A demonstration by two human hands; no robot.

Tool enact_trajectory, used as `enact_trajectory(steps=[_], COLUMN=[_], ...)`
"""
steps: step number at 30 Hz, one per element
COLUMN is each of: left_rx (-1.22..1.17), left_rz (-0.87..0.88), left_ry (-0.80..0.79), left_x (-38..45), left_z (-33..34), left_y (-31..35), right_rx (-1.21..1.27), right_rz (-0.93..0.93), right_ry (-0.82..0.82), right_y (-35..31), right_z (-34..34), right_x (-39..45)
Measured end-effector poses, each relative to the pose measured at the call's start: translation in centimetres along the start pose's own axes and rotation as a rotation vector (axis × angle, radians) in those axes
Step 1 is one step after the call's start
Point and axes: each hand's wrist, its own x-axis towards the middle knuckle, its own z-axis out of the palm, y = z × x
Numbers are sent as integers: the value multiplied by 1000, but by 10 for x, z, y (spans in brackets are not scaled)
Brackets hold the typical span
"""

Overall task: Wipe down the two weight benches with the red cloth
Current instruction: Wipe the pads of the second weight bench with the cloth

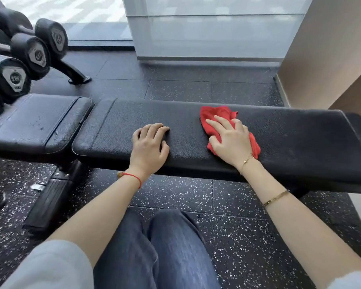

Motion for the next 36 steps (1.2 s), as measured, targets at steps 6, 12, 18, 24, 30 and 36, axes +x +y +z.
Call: enact_trajectory(steps=[6, 12, 18, 24, 30, 36], left_rx=[53, 70, 65, 82, 88, 2], left_rz=[10, -8, -14, -1, -21, -52], left_ry=[6, 38, 67, 50, -2, -30], left_x=[3, 3, 2, 1, 3, 13], left_z=[5, 9, 10, 12, 6, -2], left_y=[-3, 1, 1, 0, 4, 6], right_rx=[-19, -3, 45, -2, 3, 51], right_rz=[-6, -183, -239, 60, -169, -133], right_ry=[-67, -79, -18, -14, -93, 24], right_y=[-20, -34, -11, -2, -78, -28], right_z=[12, 5, -3, 4, 21, 5], right_x=[51, 11, -28, 38, 33, -24])
